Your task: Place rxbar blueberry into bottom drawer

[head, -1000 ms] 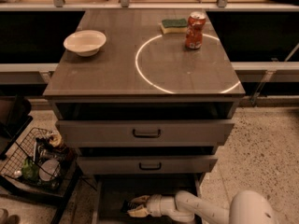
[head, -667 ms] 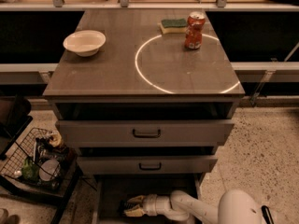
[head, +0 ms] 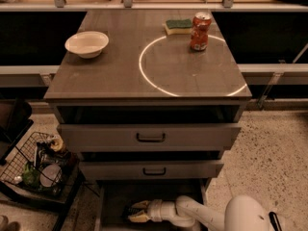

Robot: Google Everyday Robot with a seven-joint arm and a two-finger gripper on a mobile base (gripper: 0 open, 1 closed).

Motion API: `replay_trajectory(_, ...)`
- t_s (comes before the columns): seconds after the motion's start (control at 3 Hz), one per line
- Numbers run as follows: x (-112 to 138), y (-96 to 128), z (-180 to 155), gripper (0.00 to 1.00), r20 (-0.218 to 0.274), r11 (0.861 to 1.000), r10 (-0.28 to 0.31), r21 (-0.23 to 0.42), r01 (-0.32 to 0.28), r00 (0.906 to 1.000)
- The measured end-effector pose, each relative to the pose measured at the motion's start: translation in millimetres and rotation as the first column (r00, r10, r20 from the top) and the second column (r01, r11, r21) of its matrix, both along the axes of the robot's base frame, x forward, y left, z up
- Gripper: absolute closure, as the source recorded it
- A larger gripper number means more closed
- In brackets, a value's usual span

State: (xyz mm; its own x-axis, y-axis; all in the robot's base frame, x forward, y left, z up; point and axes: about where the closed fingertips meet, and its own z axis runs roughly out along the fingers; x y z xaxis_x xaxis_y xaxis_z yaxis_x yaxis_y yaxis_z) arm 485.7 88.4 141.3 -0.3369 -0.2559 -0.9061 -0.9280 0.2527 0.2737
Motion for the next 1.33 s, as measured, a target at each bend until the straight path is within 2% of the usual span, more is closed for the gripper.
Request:
replay_trajectory(0.67,-2.2,3.8,-0.1,0.13,-0.003,1.000,0.005,0.004,-0.005,1.0000)
replay_trajectory(1.0,-3.3,5.7,-0.1,0.00,-0.004,1.000,0.007,0.006,-0.007,1.0000)
replay_trajectory(1.33,-3.3,5.8,-0.1,0.00,-0.004,1.000,0.007,0.006,-0.007,1.0000)
